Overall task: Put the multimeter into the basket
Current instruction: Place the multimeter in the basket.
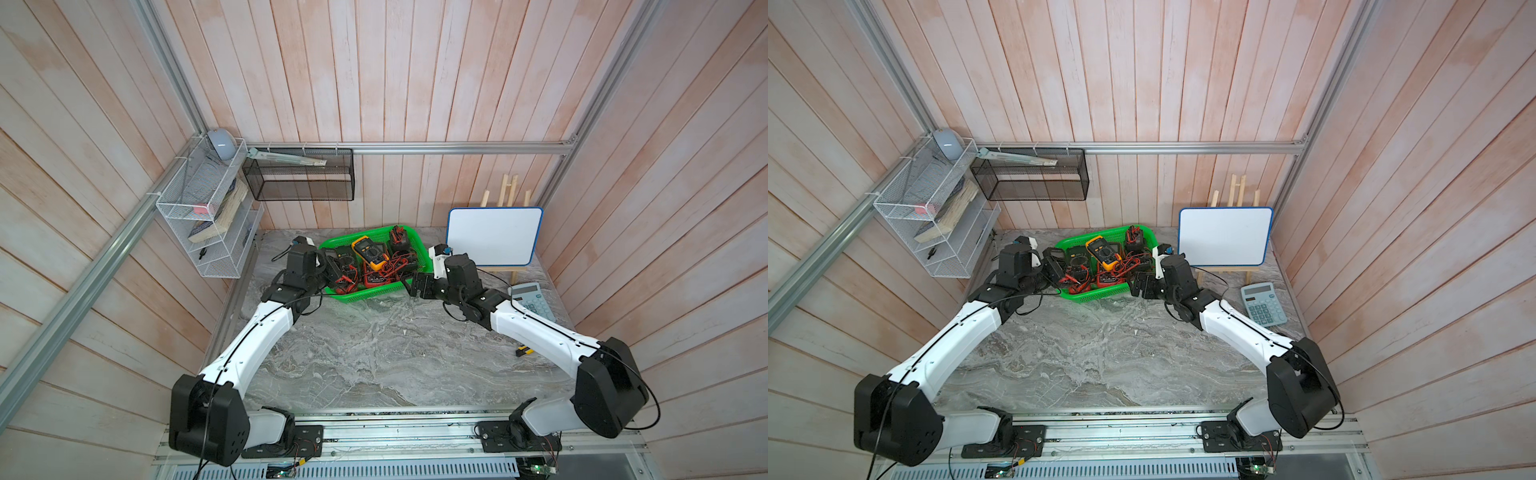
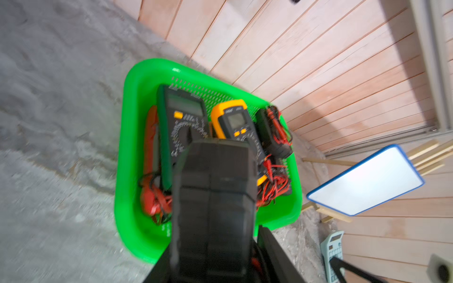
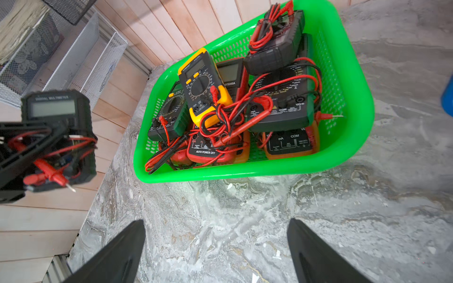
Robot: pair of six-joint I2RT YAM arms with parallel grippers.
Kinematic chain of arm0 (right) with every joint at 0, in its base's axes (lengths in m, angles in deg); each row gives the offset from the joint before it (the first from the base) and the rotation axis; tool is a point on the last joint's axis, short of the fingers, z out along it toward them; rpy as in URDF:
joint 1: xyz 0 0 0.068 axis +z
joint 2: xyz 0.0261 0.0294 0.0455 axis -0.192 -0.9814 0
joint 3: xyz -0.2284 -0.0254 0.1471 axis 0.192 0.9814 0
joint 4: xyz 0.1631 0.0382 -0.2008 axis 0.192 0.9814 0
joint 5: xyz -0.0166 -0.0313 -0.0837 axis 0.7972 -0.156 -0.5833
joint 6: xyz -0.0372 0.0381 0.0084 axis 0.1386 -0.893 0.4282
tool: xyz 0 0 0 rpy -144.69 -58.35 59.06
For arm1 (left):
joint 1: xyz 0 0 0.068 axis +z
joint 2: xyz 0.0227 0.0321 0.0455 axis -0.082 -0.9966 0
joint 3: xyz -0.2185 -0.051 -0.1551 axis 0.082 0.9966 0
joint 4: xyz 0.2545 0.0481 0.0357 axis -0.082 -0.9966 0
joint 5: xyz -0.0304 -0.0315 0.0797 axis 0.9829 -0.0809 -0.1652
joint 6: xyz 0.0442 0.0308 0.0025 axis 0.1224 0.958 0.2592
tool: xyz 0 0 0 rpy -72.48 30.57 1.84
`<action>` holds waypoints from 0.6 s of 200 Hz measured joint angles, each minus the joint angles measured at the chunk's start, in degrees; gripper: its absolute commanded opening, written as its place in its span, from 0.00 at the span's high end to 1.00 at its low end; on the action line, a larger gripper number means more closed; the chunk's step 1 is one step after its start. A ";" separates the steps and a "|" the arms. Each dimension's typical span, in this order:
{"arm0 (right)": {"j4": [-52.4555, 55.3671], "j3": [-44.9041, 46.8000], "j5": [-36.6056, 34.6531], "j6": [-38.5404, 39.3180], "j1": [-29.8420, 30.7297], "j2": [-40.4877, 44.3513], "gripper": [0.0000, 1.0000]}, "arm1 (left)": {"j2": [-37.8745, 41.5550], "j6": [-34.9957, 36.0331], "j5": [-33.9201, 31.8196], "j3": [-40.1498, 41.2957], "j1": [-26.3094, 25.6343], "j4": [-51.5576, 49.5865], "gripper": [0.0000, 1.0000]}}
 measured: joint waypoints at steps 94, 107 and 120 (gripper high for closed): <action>-0.35 3.04 0.15 -1.60 -1.18 0.74 0.04 | -16.17 -3.63 12.85 -7.30 4.07 20.39 0.95; -0.31 3.54 0.15 -1.60 -1.38 1.20 0.04 | -17.57 -5.25 13.05 -7.26 4.07 22.40 0.95; -0.20 3.82 0.13 -1.62 -1.64 1.66 0.04 | -18.60 -6.86 13.20 -6.88 4.13 24.41 0.94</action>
